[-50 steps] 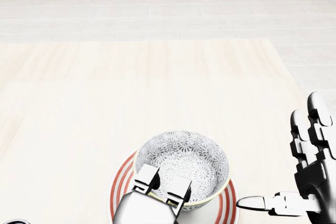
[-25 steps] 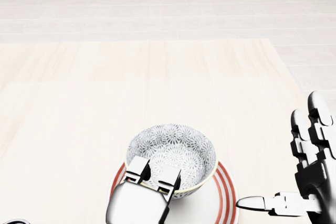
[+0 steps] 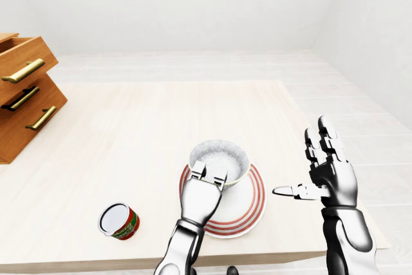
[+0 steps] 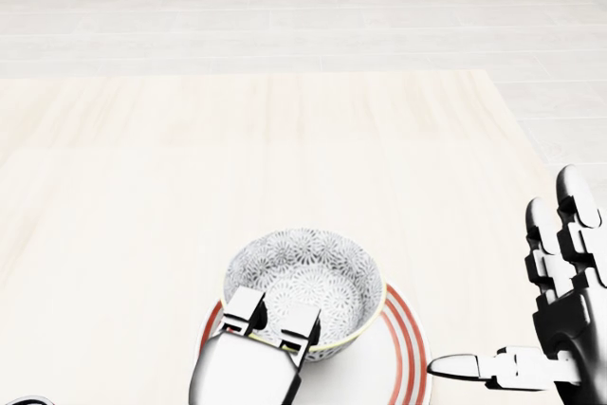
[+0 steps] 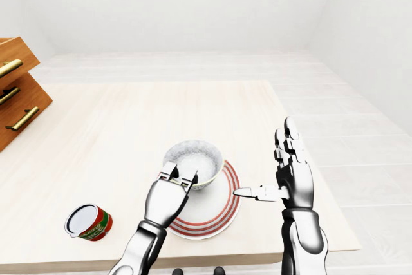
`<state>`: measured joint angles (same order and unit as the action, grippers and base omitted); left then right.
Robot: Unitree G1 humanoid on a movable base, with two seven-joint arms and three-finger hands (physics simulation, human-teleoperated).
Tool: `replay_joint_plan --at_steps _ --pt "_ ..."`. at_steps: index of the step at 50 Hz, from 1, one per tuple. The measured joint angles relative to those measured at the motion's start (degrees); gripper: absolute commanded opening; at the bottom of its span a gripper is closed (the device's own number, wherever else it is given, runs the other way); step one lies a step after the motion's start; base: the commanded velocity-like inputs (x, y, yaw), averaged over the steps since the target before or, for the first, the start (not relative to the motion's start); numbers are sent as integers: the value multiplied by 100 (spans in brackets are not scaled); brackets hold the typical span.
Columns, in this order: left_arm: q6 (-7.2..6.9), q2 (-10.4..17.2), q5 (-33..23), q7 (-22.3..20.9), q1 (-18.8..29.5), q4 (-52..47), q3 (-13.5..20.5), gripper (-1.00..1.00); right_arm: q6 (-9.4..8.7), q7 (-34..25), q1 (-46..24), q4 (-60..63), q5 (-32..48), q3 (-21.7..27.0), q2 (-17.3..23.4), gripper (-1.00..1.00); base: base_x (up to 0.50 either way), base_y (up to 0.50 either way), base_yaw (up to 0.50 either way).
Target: Put the bowl on the plate.
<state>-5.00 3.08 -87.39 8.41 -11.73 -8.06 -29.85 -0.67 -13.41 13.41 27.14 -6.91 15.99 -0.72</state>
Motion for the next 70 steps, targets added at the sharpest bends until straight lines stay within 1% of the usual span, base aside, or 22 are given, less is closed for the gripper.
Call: replay_joint_plan --at_steps 18,36,55,70 --pt "0 11 47 166 -11 203 22 -100 13 16 -15 -39 11 -15 7 100 0 0 0" --pt "0 55 51 364 -104 265 -33 -100 20 27 -10 -39 16 -27 10 100 0 0 0" --pt "0 195 52 550 -344 126 -238 -100 -38 18 12 66 2 3 6 100 0 0 0" --pt "0 241 133 671 -338 177 -275 -100 -20 8 9 45 7 10 -7 100 0 0 0"
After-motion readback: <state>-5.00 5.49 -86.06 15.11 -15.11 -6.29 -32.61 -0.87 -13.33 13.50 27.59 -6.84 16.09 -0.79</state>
